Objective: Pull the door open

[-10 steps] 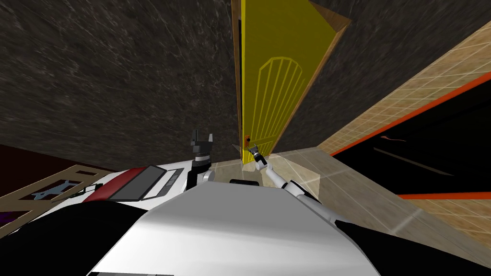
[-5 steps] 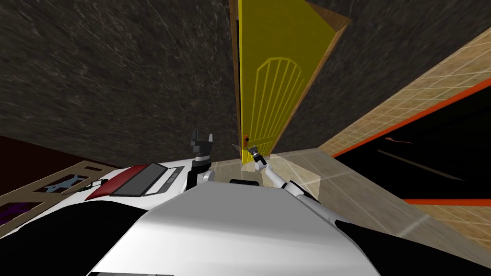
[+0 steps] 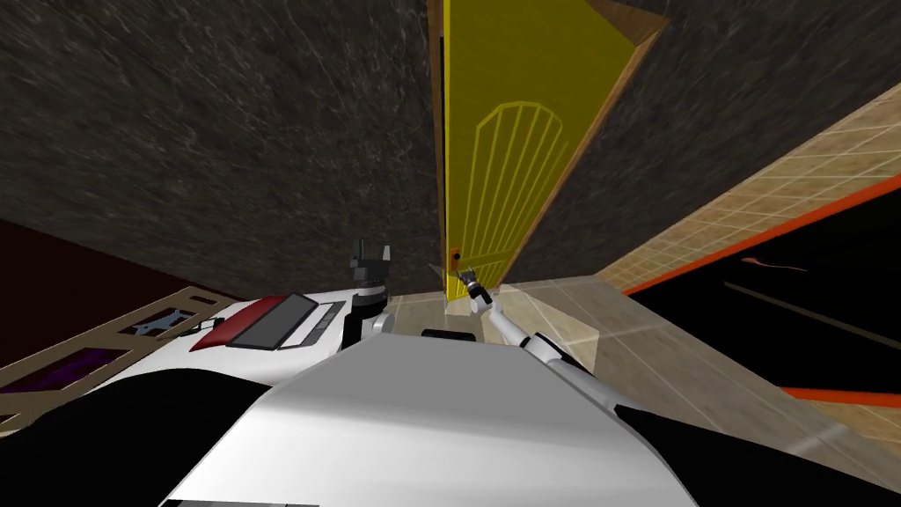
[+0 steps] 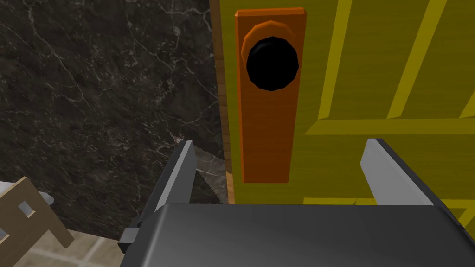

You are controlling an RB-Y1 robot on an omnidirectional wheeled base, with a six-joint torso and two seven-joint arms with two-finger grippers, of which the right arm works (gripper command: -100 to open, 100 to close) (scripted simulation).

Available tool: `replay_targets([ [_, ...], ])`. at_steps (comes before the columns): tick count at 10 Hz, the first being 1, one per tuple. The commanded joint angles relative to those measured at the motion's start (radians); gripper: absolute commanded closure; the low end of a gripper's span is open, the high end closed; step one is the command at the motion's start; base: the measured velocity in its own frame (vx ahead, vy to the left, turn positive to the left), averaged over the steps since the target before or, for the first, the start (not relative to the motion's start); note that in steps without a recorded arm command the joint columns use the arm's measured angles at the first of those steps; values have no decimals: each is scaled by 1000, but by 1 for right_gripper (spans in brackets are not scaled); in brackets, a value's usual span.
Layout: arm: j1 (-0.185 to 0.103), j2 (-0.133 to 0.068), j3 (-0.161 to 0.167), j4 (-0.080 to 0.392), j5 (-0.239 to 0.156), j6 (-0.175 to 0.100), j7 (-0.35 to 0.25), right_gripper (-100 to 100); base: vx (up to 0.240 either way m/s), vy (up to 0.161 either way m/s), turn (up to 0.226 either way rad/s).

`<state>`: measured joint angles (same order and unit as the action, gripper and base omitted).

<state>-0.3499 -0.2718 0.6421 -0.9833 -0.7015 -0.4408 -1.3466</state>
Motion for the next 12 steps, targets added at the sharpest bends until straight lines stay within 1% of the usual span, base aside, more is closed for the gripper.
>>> replay_targets([
  [1,-7,-31,-5,16,-6,-13,-33,-100,3,131,118],
  [5,-4,-110,-21,53,-20,-51,-103,-100,31,95,166],
  [6,-4,-110,-21,53,-20,-51,-103,-100,47,58,89],
  [10,-2,-192,-37,91,-34,-90,-175,-100,78,63,172],
  [12,-1,-226,-44,106,-40,-106,-205,-100,96,77,164],
])
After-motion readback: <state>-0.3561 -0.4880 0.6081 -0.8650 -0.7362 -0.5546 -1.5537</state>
